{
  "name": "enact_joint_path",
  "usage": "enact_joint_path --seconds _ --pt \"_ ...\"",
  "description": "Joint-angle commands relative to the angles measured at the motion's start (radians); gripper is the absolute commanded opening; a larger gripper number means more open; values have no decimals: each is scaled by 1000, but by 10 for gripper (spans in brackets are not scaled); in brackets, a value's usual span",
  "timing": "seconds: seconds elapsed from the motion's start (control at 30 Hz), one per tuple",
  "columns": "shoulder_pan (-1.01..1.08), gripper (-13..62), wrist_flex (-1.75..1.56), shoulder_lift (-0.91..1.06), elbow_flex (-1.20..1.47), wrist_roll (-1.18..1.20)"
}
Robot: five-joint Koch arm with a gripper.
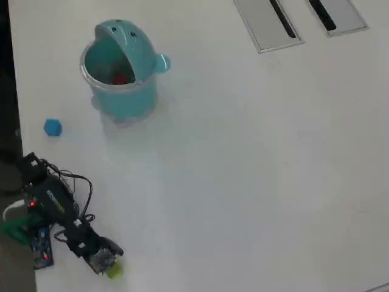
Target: Grasp RGB lego blocks and put them in the bin one by one.
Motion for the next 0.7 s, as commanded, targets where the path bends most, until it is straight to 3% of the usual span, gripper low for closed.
enact_joint_path --seconds 0.0,0.47,0.67 --pt "-5 330 -49 3 -97 2" --pt "3 319 -124 -141 -150 9" --pt "17 193 -176 -193 -176 15"
